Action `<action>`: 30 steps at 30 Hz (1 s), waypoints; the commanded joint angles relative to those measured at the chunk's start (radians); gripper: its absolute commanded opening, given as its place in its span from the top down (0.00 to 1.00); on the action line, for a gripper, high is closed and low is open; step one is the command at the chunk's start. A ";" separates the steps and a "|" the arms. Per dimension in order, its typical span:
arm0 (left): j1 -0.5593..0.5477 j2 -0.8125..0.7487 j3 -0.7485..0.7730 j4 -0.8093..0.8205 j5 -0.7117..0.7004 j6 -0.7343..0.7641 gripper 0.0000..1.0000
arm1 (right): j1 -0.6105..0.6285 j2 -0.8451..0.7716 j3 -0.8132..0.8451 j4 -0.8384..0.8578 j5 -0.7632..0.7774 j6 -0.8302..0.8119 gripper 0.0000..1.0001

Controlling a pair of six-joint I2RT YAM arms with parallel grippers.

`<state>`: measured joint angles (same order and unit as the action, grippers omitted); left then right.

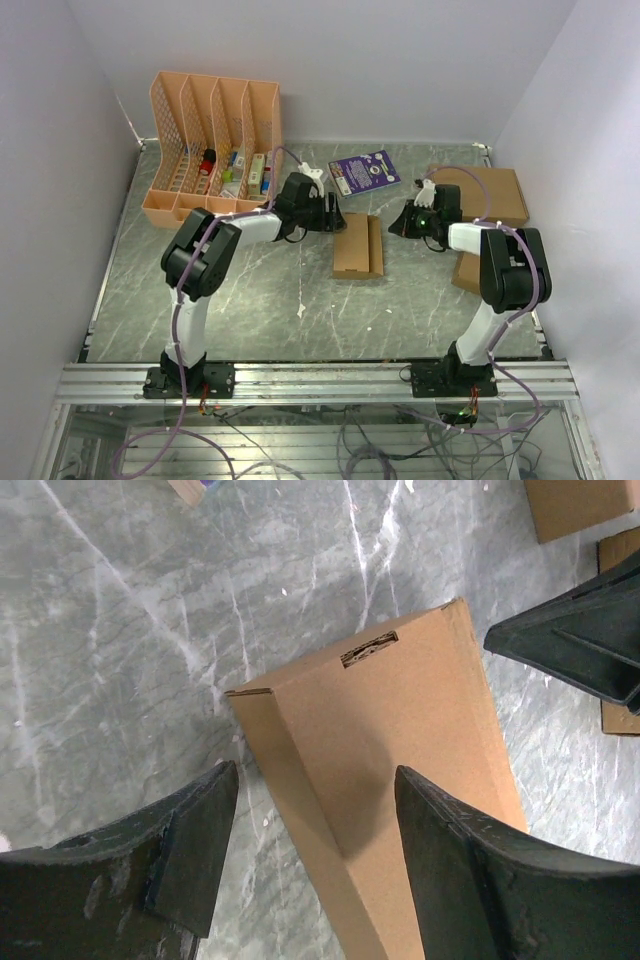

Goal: Fold the paper box

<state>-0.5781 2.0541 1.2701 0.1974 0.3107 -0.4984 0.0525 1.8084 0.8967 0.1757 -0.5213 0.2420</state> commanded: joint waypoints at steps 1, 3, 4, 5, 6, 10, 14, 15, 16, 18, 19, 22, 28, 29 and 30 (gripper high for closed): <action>0.011 -0.114 -0.022 -0.021 -0.064 0.021 0.25 | -0.020 -0.061 -0.019 -0.038 0.042 -0.069 1.00; 0.012 -0.150 -0.052 -0.011 -0.080 0.020 0.25 | -0.026 -0.082 -0.025 -0.046 0.040 -0.084 1.00; 0.012 -0.169 -0.068 -0.004 -0.084 0.018 0.25 | -0.031 -0.095 -0.028 -0.049 0.032 -0.090 1.00; 0.012 -0.188 -0.086 0.004 -0.089 0.015 0.25 | -0.034 -0.109 -0.031 -0.051 0.022 -0.097 1.00; 0.012 -0.208 -0.103 0.012 -0.092 0.012 0.25 | -0.039 -0.124 -0.033 -0.054 0.008 -0.105 1.00; 0.011 -0.312 -0.186 0.053 -0.111 0.006 0.25 | -0.059 -0.192 -0.037 -0.063 -0.058 -0.133 1.00; 0.011 -0.432 -0.293 0.111 -0.125 -0.011 0.25 | -0.076 -0.277 -0.034 -0.097 -0.133 -0.183 1.00; 0.011 -0.462 -0.321 0.131 -0.129 -0.018 0.25 | -0.077 -0.303 -0.037 -0.107 -0.147 -0.204 1.00; 0.011 -0.492 -0.347 0.155 -0.131 -0.024 0.25 | -0.079 -0.328 -0.041 -0.119 -0.163 -0.227 1.00; 0.011 -0.546 -0.401 0.202 -0.132 -0.040 0.25 | -0.081 -0.381 -0.050 -0.141 -0.198 -0.268 0.99; 0.012 -0.572 -0.424 0.223 -0.129 -0.050 0.24 | -0.081 -0.410 -0.057 -0.145 -0.214 -0.285 0.99; 0.015 -0.645 -0.498 0.291 -0.117 -0.094 0.19 | -0.084 -0.485 -0.074 -0.183 -0.278 -0.347 0.96; 0.073 -0.699 -0.683 0.547 -0.012 -0.289 0.09 | -0.095 -0.546 -0.086 -0.289 -0.378 -0.463 0.74; 0.082 -0.692 -0.708 0.602 0.008 -0.325 0.09 | -0.099 -0.542 -0.089 -0.310 -0.400 -0.481 0.72; 0.087 -0.682 -0.730 0.644 0.024 -0.355 0.09 | -0.101 -0.537 -0.088 -0.335 -0.426 -0.504 0.70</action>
<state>-0.5224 1.3586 0.6212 0.5957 0.2485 -0.6964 -0.0307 1.2709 0.8276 -0.0479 -0.8371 -0.1490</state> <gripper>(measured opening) 0.908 0.266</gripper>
